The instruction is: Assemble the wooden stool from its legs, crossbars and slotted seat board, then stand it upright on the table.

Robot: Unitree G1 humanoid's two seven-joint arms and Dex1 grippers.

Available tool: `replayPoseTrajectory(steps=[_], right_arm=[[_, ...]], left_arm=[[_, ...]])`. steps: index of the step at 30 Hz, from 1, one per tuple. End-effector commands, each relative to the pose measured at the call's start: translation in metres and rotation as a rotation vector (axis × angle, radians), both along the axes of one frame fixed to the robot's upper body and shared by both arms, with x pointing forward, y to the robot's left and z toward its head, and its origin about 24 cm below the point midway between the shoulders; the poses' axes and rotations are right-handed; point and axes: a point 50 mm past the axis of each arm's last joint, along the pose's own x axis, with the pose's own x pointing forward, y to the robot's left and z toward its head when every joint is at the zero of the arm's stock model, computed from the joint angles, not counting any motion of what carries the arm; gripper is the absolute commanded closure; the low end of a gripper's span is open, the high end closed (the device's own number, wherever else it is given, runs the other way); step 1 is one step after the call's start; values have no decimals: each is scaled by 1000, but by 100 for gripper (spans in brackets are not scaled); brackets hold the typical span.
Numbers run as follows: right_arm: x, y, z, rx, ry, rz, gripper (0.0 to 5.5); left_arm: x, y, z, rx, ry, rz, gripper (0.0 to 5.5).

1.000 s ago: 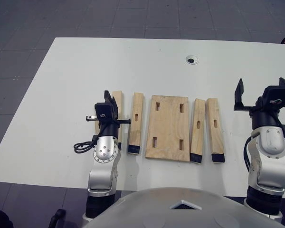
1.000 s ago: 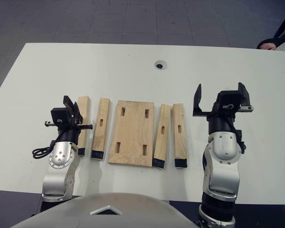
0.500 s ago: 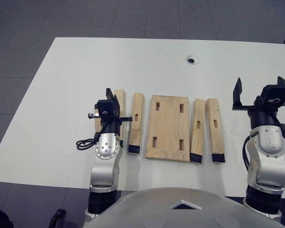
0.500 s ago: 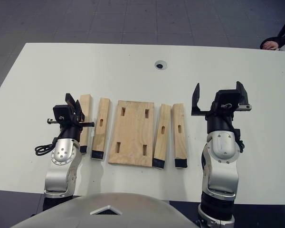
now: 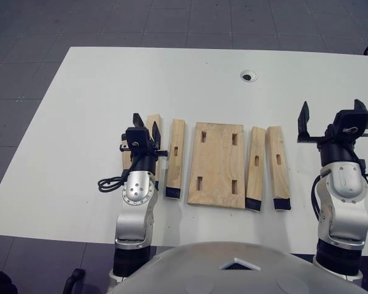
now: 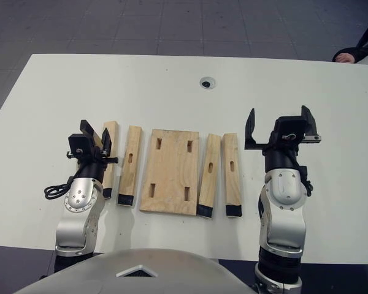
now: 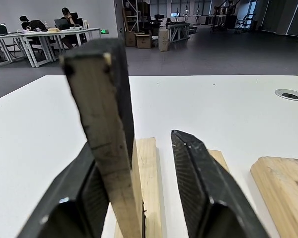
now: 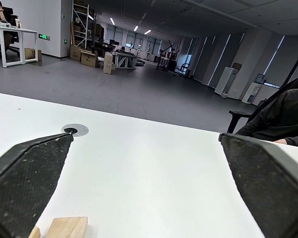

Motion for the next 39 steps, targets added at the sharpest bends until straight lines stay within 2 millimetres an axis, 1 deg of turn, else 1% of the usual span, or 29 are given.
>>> replayPoseTrajectory(steps=[1, 5, 13, 15, 20, 26, 29, 33, 36, 39], right_arm=[[1, 0, 0, 5, -1, -10, 0], [1, 0, -1, 6, -2, -10, 0], [-1, -1, -3, 9, -1, -21, 0], [-2, -2, -3, 10, 0, -25, 0], [-3, -2, -4, 12, 1, -29, 0], [-3, 0, -6, 15, 6, -25, 0], [-2, 1, -7, 17, 9, -23, 0], [-1, 1, -8, 22, 9, -20, 0], [0, 2, -9, 25, 9, -15, 0], [1, 3, -9, 26, 8, -11, 0]], left_arm=[[0, 0, 3, 7, -12, -8, 288], [2, 6, 9, 21, -41, 26, 227], [18, 22, 27, 24, -109, 92, 227], [20, 22, 31, 20, -123, 92, 227], [19, 21, 53, -9, -174, 70, 227], [18, 16, 68, -64, -190, 37, 227], [19, 18, 75, -64, -207, 32, 227], [35, 26, 92, -60, -266, 34, 227], [46, 30, 97, -79, -263, 28, 227], [52, 31, 101, -87, -266, 17, 227]])
